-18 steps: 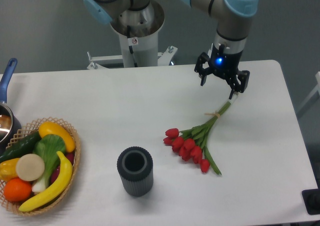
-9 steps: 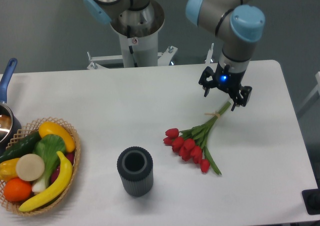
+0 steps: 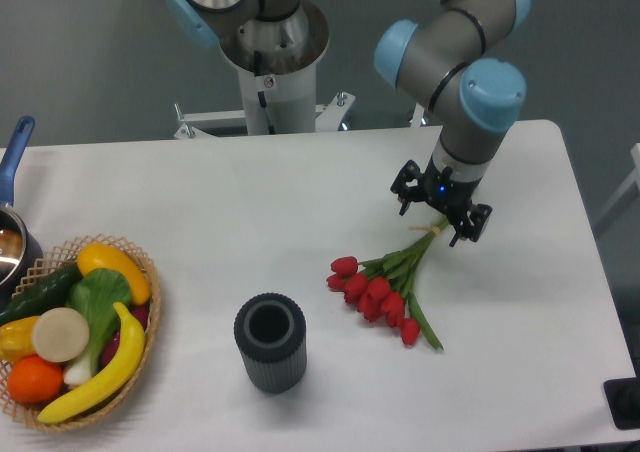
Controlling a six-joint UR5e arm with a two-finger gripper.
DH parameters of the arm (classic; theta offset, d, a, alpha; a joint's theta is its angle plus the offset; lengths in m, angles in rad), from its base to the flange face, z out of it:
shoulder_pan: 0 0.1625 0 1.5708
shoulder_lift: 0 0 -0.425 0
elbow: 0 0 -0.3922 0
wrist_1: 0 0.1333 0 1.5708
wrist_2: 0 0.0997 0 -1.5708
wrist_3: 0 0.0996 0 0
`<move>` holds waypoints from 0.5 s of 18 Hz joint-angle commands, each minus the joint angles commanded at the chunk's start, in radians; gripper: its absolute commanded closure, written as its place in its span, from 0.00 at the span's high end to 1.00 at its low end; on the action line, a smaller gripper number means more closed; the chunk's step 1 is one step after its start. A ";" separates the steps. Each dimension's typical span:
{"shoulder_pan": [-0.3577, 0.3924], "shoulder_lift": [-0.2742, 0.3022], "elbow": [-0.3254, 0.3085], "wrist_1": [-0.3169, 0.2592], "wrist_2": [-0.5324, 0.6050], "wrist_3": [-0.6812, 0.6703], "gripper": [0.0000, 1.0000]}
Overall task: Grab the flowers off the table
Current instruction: 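Move the open gripper down toward the red tulip bouquet's stems, then lower the gripper around the tulip stems below the blooms and close it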
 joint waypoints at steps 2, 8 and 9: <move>-0.003 -0.025 0.008 0.019 0.000 -0.002 1.00; -0.018 -0.046 0.008 0.023 0.000 -0.018 1.00; -0.020 -0.048 0.002 0.025 0.002 -0.018 1.00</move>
